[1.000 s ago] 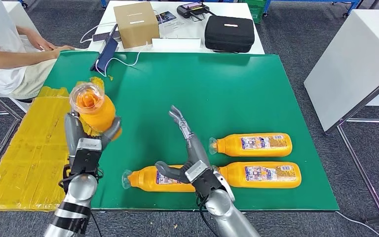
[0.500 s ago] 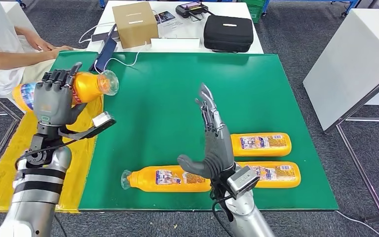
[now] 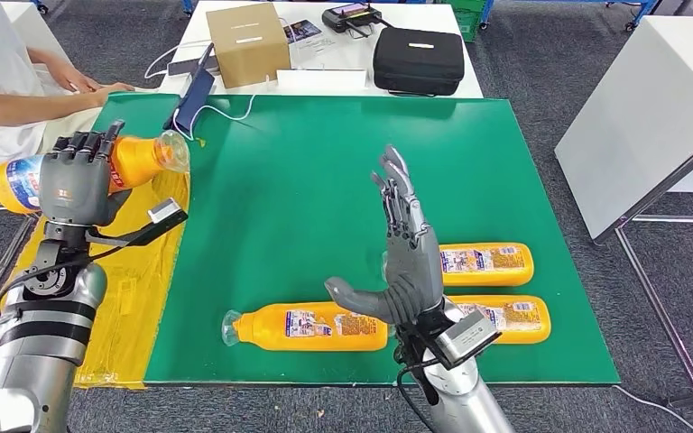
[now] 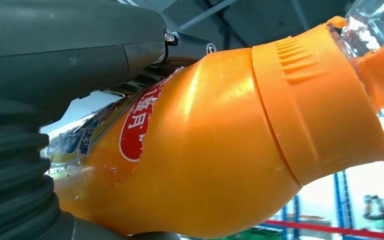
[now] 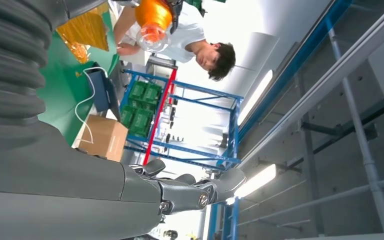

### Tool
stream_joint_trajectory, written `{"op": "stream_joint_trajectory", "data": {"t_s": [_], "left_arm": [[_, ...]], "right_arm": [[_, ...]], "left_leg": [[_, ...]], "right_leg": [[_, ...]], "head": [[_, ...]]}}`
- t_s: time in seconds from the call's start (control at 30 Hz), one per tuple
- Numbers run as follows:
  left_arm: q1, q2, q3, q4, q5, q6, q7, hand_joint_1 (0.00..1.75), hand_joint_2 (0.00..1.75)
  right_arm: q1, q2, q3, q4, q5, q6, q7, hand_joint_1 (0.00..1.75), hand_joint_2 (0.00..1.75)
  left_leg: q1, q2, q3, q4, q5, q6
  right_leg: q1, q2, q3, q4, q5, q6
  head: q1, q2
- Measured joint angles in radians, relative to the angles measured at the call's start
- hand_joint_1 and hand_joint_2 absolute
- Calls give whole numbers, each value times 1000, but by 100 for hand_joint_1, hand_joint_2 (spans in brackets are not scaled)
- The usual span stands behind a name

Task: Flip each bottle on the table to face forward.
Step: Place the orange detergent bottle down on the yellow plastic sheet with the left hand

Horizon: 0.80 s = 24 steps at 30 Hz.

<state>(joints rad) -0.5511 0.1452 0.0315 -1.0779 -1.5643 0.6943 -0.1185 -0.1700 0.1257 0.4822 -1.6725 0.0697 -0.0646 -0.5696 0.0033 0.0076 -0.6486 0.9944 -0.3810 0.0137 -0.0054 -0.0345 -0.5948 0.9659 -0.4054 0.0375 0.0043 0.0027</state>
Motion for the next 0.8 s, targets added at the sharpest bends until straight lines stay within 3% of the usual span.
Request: {"op": "stream_joint_trajectory", "data": {"t_s": [0.13, 0.2, 0.43, 0.57, 0.8], "left_arm": [[-12, 64, -109, 81, 27, 0, 118, 175, 175], [-13, 87, -166, 123, 27, 0, 134, 175, 175], [9, 101, -265, 270, 64, 0, 86, 175, 175], [37, 88, -265, 320, 71, 0, 5, 175, 175], [54, 62, -251, 384, 53, 1, -29, 175, 175]], "right_arm": [[-3, -10, 10, -8, -15, -31, -6, 0, 175], [-6, -17, 18, -12, -21, -49, -7, 0, 175], [-9, -28, 32, -17, 17, -55, -19, 0, 175], [-9, -30, 35, -17, 38, -60, -19, 0, 175], [-11, -31, 44, -10, 48, -63, -14, 0, 175]], "left_leg": [[0, 0, 0, 0, 0, 0], [0, 0, 0, 0, 0, 0], [0, 0, 0, 0, 0, 0], [-1, 0, 0, 0, 0, 0], [0, 0, 0, 0, 0, 0]], "right_leg": [[0, 0, -1, 0, 0, 0], [0, 0, 0, 0, 0, 0], [-1, 0, 0, 1, 0, 0], [-1, 0, -1, 1, 0, 0], [-1, 0, 0, 1, 0, 0]], "head": [[0, 0], [0, 0], [0, 0], [0, 0], [0, 0]]}}
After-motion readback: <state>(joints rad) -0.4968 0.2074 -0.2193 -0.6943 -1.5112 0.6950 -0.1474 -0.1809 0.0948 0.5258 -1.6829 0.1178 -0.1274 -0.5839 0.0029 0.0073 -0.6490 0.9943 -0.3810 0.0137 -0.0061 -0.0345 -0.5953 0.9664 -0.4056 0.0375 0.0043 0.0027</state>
